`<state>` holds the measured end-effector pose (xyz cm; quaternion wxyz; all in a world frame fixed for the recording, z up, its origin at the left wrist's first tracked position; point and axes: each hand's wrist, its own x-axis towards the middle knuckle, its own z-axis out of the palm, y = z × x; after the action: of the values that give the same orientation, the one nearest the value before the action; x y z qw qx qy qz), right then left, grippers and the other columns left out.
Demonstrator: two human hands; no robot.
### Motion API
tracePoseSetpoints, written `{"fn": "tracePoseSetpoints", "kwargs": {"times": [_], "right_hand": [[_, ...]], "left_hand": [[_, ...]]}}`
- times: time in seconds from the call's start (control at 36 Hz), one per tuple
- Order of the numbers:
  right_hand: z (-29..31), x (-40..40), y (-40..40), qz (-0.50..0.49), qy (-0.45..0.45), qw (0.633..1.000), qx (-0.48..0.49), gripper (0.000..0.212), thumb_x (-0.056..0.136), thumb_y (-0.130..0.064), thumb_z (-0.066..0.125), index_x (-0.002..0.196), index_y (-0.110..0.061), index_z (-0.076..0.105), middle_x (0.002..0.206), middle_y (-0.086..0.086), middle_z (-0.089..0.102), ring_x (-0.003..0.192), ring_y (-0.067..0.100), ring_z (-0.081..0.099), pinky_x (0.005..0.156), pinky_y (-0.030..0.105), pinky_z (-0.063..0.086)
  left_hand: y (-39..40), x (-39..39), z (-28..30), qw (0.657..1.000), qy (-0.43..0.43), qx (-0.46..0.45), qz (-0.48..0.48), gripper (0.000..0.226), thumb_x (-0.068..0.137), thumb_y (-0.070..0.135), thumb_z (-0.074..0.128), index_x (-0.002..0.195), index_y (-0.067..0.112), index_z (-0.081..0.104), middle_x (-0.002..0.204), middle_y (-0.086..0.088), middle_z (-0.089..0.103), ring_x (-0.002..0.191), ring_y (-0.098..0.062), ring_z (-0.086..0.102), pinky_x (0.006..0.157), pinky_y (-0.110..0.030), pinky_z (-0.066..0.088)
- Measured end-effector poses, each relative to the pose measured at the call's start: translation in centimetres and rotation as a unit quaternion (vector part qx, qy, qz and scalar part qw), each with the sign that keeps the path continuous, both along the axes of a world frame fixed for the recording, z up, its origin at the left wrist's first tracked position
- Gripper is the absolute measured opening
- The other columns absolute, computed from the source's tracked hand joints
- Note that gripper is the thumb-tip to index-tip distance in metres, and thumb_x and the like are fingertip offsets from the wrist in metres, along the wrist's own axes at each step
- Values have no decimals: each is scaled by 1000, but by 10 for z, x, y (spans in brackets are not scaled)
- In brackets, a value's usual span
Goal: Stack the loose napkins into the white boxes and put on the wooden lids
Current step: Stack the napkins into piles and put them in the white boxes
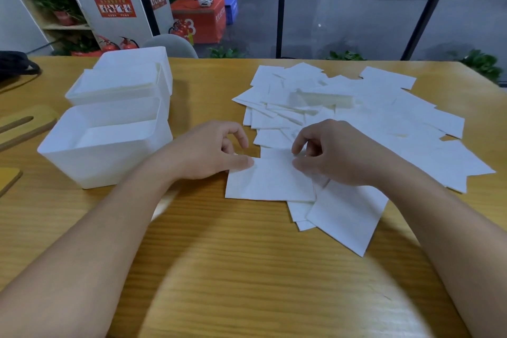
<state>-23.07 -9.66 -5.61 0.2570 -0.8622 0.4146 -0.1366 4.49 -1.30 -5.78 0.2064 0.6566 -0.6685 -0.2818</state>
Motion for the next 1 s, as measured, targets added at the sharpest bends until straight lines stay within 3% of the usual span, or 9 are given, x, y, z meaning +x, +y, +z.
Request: {"fn": "tracePoseSetpoints", "kwargs": {"times": [0.08, 0.19, 0.25, 0.33, 0.42, 0.56, 0.67, 0.78, 1.0], "right_hand": [[3, 0, 1, 1, 0, 1000, -17, 11, 90, -38, 84, 90, -30, 75, 79, -8, 68, 63, 0, 57, 55, 15, 45], [-1, 5, 1, -21, -49, 995, -81, 8, 95, -39, 78, 90, -33, 77, 88, -15, 68, 74, 2, 59, 66, 21, 49], [-8, 10, 1, -13, -42, 992, -120, 12, 99, -41, 73, 107, -34, 78, 109, -19, 66, 90, 2, 59, 81, 26, 49], [-22, 17, -2, 36, 33, 985, -164, 36, 105, -46, 60, 134, -28, 72, 152, -12, 55, 127, 17, 47, 108, 32, 40], [-28, 25, -4, 47, 106, 977, -179, 42, 106, -56, 40, 118, -28, 69, 168, -11, 40, 132, 24, 38, 111, 45, 36], [-28, 36, -9, 46, 139, 971, -188, 55, 104, -64, 27, 113, -27, 67, 170, -12, 37, 132, 23, 35, 106, 42, 30], [-29, 39, -10, 45, 155, 968, -190, 56, 108, -64, 33, 127, -22, 64, 167, -11, 39, 133, 24, 35, 109, 43, 31], [-27, 42, -10, 42, 157, 968, -189, 61, 107, -66, 33, 134, -19, 63, 167, -8, 38, 135, 24, 34, 111, 43, 30], [-26, 38, -10, 43, 82, 978, -188, 63, 104, -67, 44, 146, -23, 61, 161, -12, 43, 136, 21, 38, 114, 42, 32]], "left_hand": [[-1, 4, -1, 999, -31, -16, 19, 32, 87, 59, 84, 104, 37, 68, 67, 4, 69, 58, -8, 59, 69, -40, 54], [-4, 5, -1, 996, -27, -66, 51, 30, 91, 61, 79, 94, 32, 71, 65, 5, 70, 57, -7, 57, 62, -34, 47], [-5, 3, -2, 994, -24, -85, 59, 26, 96, 57, 77, 91, 32, 72, 67, 6, 73, 59, -6, 60, 65, -33, 49], [-7, -1, -9, 993, -22, -96, 64, 22, 99, 53, 75, 89, 33, 73, 71, 8, 74, 60, -3, 60, 66, -33, 51], [-8, -6, -16, 994, -19, -96, 56, 20, 99, 48, 76, 88, 33, 73, 71, 6, 72, 58, -2, 55, 64, -32, 48], [-8, -10, -19, 994, -5, -100, 53, 17, 99, 44, 77, 88, 32, 73, 73, 0, 72, 58, -4, 53, 61, -27, 43], [-10, -8, -21, 994, -5, -100, 53, 16, 97, 44, 80, 88, 33, 72, 72, 0, 71, 59, -4, 55, 61, -26, 42], [-10, -8, -21, 994, -6, -102, 43, 16, 95, 42, 83, 89, 32, 71, 70, 0, 71, 58, -4, 55, 54, -14, 40], [-9, -9, -21, 990, 2, -120, 68, 12, 95, 40, 83, 96, 35, 72, 72, 2, 72, 61, -5, 61, 61, -21, 41]]}}
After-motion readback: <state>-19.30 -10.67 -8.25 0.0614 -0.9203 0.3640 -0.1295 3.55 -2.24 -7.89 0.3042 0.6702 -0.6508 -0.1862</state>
